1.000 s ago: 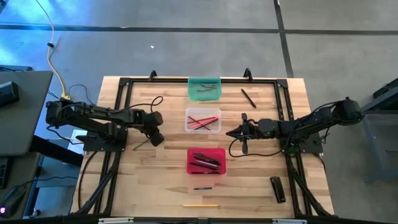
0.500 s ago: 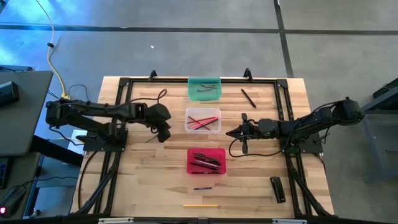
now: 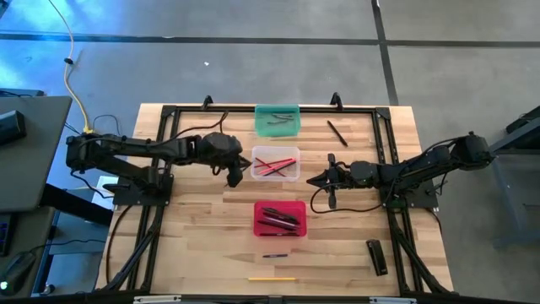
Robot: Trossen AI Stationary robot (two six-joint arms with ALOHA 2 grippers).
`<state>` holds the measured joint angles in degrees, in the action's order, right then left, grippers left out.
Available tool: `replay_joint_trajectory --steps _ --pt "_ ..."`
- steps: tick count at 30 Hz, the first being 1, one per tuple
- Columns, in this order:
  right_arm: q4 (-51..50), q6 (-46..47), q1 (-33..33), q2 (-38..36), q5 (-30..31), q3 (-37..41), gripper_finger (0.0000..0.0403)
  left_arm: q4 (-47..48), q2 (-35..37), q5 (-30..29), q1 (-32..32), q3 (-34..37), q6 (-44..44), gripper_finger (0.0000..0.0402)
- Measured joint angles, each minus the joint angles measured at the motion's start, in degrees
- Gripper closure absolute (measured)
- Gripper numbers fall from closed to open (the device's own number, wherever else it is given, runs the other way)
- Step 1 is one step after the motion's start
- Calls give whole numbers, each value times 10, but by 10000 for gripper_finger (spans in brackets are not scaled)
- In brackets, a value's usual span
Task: Sort crayons/erasers/pens/pencils in bins
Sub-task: Put the green pencil into the transparent bin
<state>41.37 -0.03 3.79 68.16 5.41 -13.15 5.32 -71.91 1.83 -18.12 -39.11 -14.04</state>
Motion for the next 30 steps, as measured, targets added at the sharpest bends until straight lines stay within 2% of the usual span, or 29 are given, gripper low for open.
replay_joint_trajectory --steps 7,16,30 --pt "0 0 0 0 0 0 403 -100 -50 30 -22 -1 12 401" --pt "1 1 0 0 0 0 403 -75 -116 38 -31 -85 69 401" --pt "0 1 0 0 0 0 403 -56 -257 63 -40 -173 103 401"
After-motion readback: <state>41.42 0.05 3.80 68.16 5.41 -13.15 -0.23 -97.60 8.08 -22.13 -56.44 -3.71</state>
